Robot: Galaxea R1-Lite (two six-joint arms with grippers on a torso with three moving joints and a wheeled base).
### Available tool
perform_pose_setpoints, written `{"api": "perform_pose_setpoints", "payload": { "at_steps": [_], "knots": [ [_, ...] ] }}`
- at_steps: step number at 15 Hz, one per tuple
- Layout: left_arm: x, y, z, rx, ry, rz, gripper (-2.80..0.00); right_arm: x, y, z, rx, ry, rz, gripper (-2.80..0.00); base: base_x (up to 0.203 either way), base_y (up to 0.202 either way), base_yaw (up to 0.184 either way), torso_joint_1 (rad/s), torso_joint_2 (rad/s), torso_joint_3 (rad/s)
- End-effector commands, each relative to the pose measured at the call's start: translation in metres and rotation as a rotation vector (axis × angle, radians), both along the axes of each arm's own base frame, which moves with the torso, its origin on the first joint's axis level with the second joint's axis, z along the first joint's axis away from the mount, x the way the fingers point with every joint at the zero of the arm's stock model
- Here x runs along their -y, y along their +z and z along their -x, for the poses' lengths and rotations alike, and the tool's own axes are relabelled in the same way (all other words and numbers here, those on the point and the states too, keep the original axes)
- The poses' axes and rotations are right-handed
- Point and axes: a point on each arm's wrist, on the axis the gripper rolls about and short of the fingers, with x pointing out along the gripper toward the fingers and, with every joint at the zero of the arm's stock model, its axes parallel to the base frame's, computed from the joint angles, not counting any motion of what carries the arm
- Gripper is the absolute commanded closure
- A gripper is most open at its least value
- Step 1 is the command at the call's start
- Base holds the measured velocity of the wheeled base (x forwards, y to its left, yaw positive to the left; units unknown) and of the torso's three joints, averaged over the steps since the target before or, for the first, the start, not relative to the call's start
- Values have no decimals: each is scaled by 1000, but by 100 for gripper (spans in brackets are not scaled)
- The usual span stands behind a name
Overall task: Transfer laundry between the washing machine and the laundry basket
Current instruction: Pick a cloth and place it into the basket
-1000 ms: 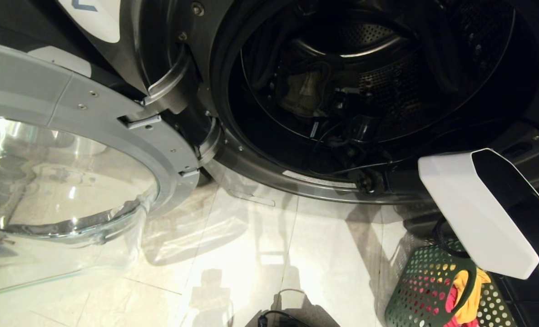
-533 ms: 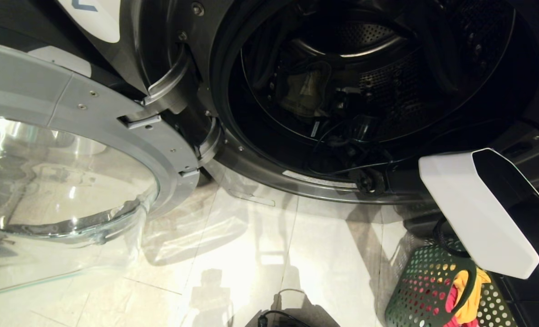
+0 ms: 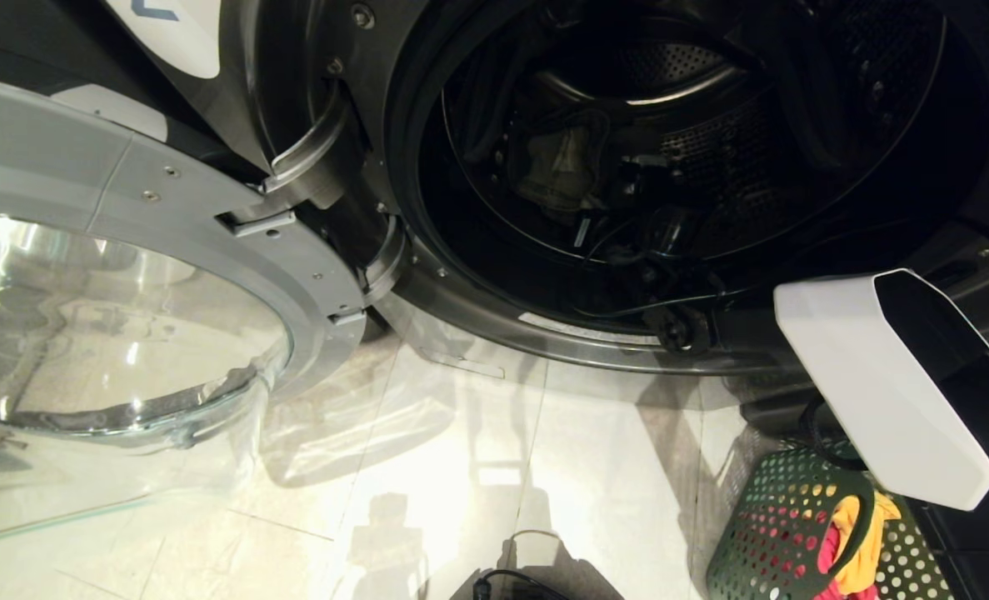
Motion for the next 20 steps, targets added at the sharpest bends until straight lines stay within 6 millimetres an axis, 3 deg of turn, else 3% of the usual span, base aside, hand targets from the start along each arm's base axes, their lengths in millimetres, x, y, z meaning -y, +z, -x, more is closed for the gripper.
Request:
{"api": "perform_pose_setpoints", "payload": {
  "at_steps": [1, 11, 14, 20],
  "knots": [
    [0, 0, 0, -1, 0, -1, 0, 2, 12, 5, 25, -3, -13, 0, 0, 0, 0, 0, 0, 0],
    [0, 0, 0, -1, 0, 1, 0, 7, 54, 29, 87, -69, -39, 0, 0, 0, 0, 0, 0, 0],
    [0, 0, 0, -1, 0, 1, 0, 8, 48, 36, 42, -65, -19, 0, 0, 0, 0, 0, 0, 0],
    [0, 0, 0, -1, 0, -1, 0, 8, 48, 31, 57, -67, -22, 0, 0, 0, 0, 0, 0, 0]
  ]
}}
